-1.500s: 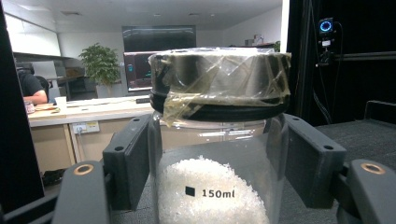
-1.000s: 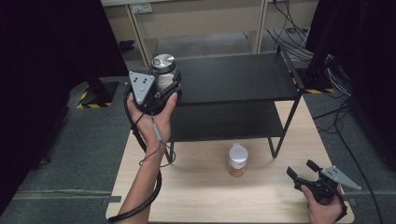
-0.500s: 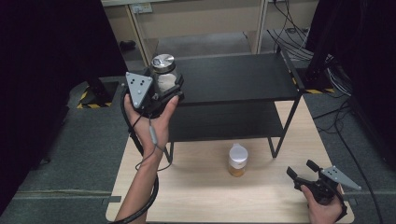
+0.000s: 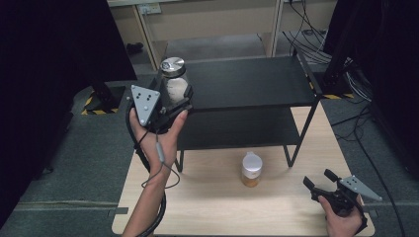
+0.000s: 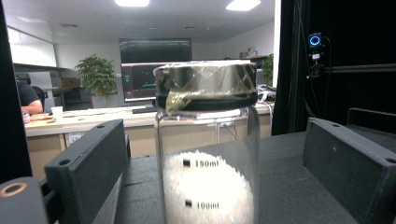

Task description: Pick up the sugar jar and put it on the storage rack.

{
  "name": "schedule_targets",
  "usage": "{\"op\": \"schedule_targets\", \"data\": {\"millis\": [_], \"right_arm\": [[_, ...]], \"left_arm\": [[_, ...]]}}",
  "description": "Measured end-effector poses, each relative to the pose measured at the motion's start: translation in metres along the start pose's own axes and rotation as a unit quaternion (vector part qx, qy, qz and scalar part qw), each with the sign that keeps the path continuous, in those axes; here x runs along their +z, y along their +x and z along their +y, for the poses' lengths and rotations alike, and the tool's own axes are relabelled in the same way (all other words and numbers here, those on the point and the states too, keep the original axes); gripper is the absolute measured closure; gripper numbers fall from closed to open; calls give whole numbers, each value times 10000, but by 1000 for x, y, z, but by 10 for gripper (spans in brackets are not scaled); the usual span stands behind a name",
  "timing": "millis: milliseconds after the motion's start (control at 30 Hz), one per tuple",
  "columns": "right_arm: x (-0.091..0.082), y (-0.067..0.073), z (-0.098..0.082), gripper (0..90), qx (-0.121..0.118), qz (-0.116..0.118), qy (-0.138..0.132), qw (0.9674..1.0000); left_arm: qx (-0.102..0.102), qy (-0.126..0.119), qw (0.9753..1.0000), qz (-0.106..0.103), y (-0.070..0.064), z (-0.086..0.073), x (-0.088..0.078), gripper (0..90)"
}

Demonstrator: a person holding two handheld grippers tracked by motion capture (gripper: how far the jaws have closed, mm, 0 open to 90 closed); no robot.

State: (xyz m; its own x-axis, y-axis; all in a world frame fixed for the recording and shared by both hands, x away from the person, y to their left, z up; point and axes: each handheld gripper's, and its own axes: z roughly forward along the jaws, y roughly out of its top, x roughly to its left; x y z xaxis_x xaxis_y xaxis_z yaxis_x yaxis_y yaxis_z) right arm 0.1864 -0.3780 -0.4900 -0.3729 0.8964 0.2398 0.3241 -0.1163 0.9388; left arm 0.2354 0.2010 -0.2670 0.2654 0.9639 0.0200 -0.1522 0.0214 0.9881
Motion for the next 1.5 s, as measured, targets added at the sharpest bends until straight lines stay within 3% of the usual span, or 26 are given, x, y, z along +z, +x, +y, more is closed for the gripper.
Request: {"op": "schedule_targets", "data": {"millis": [700,1500], "right_arm": [[0,0,0,46,-8,11,10,10000],[1,0,1,46,-12,15,21,10000]], "left_arm": [[239,25,9997,-74,-10,-25,-33,69],[240,53,9993,-285,-11,-66,-56,70]]}}
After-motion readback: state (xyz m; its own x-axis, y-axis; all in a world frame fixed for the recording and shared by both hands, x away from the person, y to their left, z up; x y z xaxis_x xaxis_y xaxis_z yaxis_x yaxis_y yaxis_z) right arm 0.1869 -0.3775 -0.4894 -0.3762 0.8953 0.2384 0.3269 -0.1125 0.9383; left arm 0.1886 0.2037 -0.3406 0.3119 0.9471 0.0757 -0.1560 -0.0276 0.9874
